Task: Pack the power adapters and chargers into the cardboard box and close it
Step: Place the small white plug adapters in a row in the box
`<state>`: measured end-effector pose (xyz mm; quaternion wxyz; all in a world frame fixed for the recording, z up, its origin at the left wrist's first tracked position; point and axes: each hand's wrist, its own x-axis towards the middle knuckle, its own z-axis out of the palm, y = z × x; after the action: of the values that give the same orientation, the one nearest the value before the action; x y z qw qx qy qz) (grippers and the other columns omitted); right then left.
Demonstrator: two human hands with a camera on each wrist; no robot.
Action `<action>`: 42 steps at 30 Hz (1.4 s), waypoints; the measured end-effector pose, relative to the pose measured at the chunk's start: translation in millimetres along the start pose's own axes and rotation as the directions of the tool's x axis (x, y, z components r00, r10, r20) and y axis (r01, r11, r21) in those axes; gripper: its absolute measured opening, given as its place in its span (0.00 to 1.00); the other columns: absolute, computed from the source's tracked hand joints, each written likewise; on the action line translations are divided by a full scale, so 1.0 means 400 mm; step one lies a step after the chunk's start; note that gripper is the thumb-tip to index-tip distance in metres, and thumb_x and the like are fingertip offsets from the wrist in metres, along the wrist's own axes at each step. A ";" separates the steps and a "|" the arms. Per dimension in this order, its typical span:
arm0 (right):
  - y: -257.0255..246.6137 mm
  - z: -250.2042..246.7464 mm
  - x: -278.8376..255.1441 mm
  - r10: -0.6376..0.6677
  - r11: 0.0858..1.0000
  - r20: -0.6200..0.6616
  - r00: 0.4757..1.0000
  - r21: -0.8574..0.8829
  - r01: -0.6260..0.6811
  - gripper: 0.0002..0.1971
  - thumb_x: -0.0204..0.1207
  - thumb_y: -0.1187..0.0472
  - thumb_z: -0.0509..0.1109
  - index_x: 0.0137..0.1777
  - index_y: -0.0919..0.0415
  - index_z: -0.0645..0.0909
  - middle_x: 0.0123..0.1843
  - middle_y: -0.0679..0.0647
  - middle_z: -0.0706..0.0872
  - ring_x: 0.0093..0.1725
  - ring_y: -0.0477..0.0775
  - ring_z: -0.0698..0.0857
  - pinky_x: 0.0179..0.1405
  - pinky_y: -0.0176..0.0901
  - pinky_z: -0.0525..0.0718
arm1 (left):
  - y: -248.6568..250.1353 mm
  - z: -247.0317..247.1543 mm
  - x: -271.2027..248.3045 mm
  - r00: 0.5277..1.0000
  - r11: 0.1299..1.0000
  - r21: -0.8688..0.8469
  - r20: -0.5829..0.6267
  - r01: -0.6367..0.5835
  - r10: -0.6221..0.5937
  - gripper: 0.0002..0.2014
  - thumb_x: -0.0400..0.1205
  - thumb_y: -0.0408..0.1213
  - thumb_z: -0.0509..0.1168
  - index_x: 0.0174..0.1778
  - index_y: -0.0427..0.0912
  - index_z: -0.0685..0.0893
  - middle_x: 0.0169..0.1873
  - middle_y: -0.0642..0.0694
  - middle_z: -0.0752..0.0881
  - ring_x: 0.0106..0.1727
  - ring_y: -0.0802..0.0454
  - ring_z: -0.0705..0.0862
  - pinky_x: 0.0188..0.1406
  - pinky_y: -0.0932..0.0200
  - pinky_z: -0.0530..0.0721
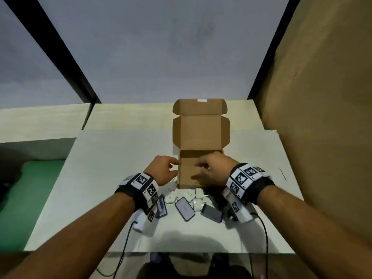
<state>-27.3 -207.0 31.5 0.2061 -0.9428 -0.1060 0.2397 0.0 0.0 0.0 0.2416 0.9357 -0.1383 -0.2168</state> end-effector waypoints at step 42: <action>0.063 0.112 0.110 -0.145 0.916 -0.183 0.972 -0.397 0.061 0.16 0.72 0.48 0.75 0.57 0.50 0.79 0.48 0.46 0.81 0.45 0.47 0.79 0.41 0.39 0.79 | -0.087 0.083 0.166 0.982 0.889 0.420 0.107 -0.184 0.153 0.49 0.73 0.62 0.69 0.86 0.46 0.57 0.85 0.50 0.57 0.81 0.48 0.66 0.78 0.52 0.63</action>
<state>-9.1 -201.3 -33.3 0.0373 -0.9778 -0.1790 0.1025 47.2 -7.6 -66.5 0.0433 0.9420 -0.2716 -0.1923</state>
